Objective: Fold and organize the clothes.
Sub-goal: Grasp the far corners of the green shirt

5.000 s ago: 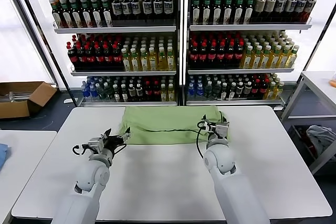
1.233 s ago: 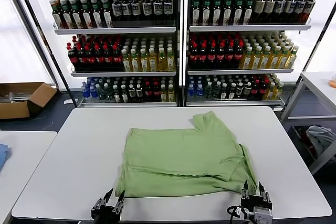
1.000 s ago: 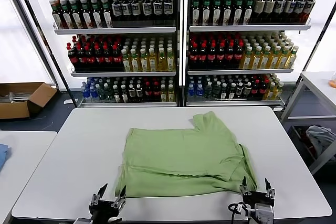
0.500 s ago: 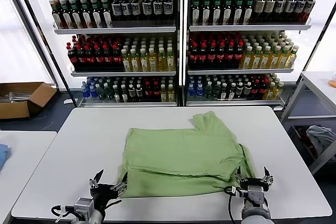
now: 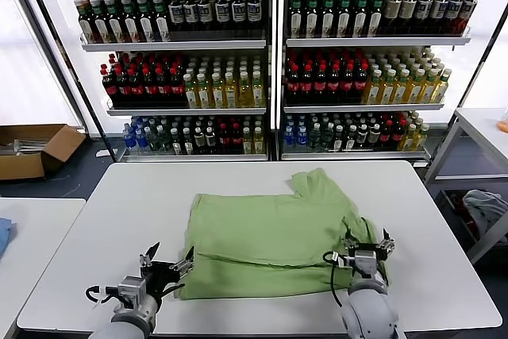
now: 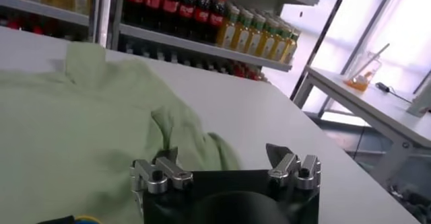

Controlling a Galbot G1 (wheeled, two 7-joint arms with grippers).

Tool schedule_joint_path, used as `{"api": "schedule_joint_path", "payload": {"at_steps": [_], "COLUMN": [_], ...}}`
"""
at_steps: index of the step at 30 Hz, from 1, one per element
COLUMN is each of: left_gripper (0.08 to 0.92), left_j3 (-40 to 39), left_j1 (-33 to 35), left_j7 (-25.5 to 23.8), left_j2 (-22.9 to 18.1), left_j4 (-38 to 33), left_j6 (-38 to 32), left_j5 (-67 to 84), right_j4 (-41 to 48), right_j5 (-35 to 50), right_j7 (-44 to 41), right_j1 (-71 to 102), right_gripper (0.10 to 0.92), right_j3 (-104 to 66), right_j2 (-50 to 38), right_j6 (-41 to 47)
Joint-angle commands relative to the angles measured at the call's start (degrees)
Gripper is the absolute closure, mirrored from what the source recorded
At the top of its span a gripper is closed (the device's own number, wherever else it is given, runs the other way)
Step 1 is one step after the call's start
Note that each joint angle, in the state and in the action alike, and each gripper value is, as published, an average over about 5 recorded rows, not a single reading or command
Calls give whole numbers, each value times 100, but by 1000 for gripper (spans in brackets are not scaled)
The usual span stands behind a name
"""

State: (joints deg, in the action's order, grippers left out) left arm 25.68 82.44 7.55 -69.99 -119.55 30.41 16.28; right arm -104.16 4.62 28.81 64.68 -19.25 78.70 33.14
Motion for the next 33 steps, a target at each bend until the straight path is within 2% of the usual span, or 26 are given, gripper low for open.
{"api": "schedule_joint_path", "payload": {"at_steps": [1, 7, 14, 25, 33], "left_gripper": [177, 177, 177, 177, 177], "left_j3": [-146, -480, -965, -1304, -1485], "left_j1": [-1246, -2189, -3080, -3764, -4138], "left_j7": [-62, -128, -221, -351, -376], "left_j2": [496, 764, 744, 598, 427], "left_j4": [620, 1357, 2387, 3459, 3981], "left_j6": [213, 262, 260, 96, 36], "left_j5": [518, 1031, 1175, 1034, 987], "right_j4": [992, 2044, 3115, 4476, 4938], "right_j5": [322, 928, 1081, 1033, 974], "right_j7": [161, 202, 5, -277, -366], "right_j1": [-1590, -2508, -3383, -3830, -3980], "right_gripper": [203, 203, 203, 203, 203], "right_j3": [190, 191, 317, 129, -7], "right_j2": [282, 386, 591, 1095, 1201], "right_j6": [15, 6, -1, -149, -228]}}
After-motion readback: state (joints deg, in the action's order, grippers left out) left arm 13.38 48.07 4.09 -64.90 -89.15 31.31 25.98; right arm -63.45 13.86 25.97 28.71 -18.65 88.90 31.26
